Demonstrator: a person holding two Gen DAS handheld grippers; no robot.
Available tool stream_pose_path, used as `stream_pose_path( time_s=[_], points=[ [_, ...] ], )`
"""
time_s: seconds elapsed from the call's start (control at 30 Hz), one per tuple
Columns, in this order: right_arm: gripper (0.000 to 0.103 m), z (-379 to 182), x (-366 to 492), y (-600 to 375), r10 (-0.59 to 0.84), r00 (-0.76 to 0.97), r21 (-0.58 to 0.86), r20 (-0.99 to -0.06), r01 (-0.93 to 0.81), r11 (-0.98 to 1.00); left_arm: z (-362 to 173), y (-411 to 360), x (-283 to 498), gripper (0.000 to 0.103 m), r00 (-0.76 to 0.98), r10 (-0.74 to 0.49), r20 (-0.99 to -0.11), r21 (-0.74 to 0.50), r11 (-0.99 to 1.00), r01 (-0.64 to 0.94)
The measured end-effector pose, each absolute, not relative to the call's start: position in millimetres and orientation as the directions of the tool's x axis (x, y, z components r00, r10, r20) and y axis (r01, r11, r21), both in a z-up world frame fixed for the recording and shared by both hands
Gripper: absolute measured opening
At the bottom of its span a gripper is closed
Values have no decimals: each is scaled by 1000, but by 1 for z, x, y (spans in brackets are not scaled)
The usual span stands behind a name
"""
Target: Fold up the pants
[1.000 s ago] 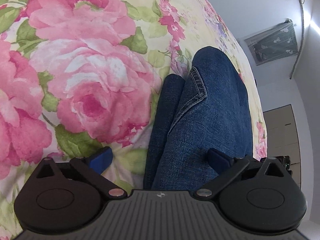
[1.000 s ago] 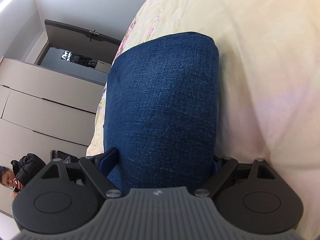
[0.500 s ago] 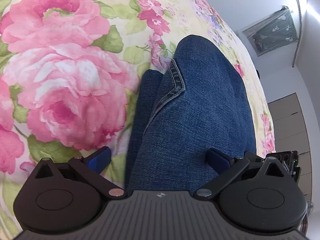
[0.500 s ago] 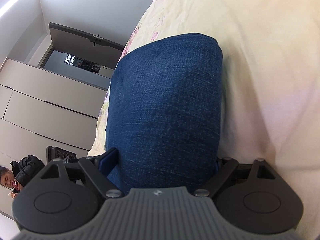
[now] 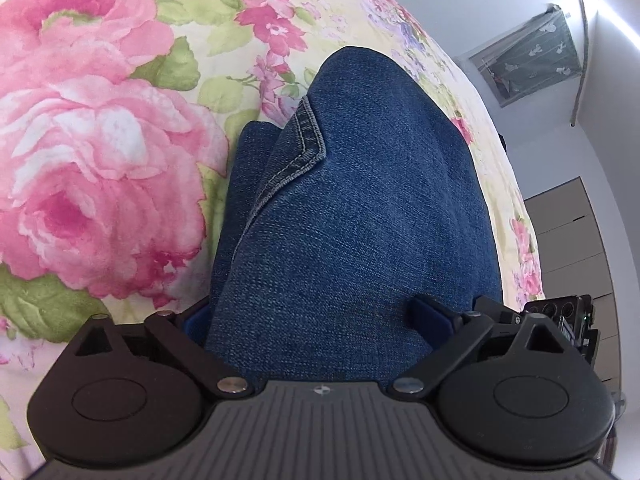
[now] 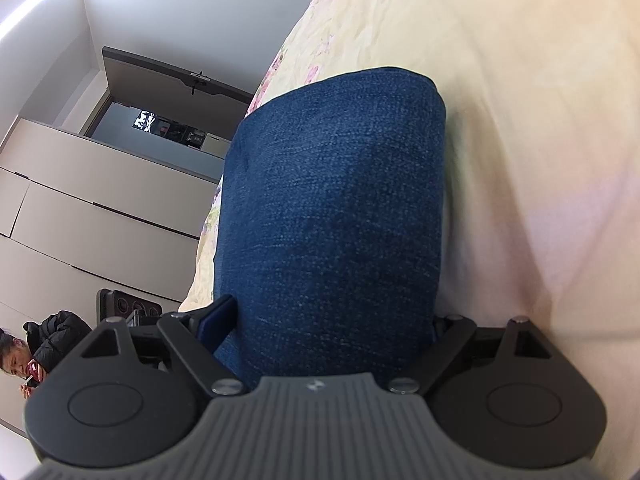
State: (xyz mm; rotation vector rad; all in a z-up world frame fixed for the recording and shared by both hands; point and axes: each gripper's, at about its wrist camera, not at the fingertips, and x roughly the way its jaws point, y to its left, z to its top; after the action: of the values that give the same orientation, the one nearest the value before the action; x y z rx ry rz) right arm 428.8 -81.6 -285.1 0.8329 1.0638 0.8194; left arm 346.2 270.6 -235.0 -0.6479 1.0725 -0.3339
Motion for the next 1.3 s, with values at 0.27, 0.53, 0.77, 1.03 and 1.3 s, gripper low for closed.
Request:
stream_pose_path(
  time_s=[0.27, 0.53, 0.77, 1.03, 1.3],
  points=[
    [57, -275, 423, -97, 892, 272, 902, -362, -138, 408, -214, 283, 321, 48, 506, -563, -653, -693, 714, -99],
    [48, -220, 383, -144, 910, 272, 929, -313, -114, 353, -181, 249, 272, 43, 500, -649, -573, -758, 652, -23],
    [49, -240, 318, -206, 903, 222, 927, -369, 18, 374, -217, 191, 209, 43, 428, -652, -625, -739, 671, -58],
    [66, -261, 317, -201, 886, 174, 899, -429, -17, 439, -255, 199, 215, 74, 467, -653, -596, -783, 601, -159],
    [67, -264, 316, -198, 893, 149, 896, -425, -74, 439, -263, 195, 213, 74, 467, -671, -576, -800, 579, -156]
  ],
)
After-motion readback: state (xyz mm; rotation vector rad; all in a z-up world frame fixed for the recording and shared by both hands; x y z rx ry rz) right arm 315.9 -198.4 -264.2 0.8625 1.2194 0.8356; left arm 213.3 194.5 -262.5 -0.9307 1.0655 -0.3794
